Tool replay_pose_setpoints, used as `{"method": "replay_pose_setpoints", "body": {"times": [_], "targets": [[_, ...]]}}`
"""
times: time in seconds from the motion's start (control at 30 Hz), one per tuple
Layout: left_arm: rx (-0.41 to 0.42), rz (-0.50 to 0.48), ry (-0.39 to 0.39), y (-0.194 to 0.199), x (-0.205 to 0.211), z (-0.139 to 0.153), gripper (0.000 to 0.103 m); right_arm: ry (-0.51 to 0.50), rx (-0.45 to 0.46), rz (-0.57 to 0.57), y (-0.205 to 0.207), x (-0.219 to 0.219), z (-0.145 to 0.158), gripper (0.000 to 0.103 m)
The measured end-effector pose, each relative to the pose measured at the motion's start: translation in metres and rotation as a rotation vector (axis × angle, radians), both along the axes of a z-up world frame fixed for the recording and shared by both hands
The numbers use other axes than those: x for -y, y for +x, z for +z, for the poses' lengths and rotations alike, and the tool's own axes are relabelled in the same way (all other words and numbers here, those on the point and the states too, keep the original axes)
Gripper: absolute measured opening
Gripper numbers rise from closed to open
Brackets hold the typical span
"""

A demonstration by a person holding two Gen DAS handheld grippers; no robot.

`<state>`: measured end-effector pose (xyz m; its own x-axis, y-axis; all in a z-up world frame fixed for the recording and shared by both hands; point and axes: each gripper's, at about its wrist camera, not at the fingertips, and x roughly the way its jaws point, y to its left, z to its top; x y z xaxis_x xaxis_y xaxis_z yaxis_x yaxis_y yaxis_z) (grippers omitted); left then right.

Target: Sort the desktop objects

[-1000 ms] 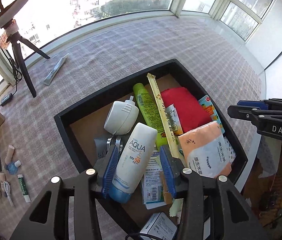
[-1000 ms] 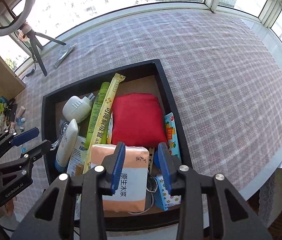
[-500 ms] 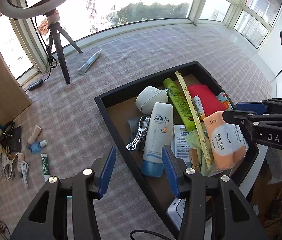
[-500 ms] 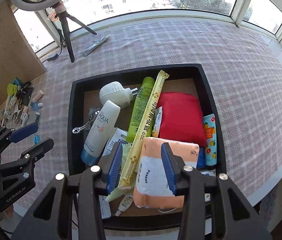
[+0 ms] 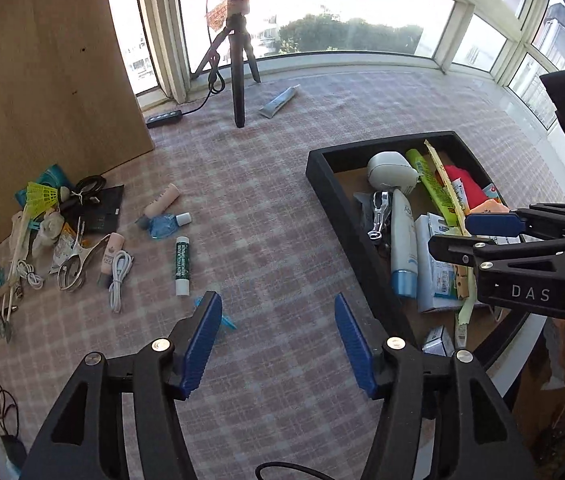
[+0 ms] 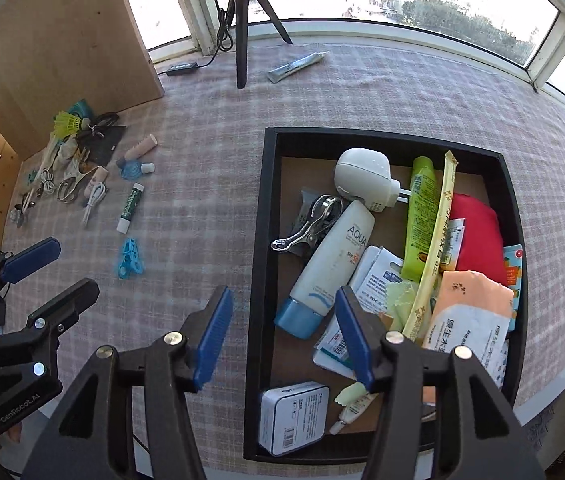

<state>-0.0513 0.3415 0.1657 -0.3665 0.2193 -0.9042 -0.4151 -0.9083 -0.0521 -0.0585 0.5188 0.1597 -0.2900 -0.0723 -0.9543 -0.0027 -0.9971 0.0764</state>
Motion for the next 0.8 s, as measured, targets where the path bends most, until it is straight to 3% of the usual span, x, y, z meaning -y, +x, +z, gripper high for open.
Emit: {"method": "replay_pose_setpoints", "body": {"times": [0.5,0.57,0.8], "targets": [[0.025,0.205,-0.052,0.018,0.132,-0.022,0.058,0.000,-0.056,0.127,0.003,0.135,-0.001,0.053],[0.021,0.228,-0.040,0.024,0.149,-0.024,0.066,0.006,-0.073,0.137,0.007,0.150,-0.003,0.053],[-0.001,0.330,-0.013,0.042,0.201,-0.030,0.066,0.005,-0.112,0.132,0.025,0.193,-0.013,0.053]]}}
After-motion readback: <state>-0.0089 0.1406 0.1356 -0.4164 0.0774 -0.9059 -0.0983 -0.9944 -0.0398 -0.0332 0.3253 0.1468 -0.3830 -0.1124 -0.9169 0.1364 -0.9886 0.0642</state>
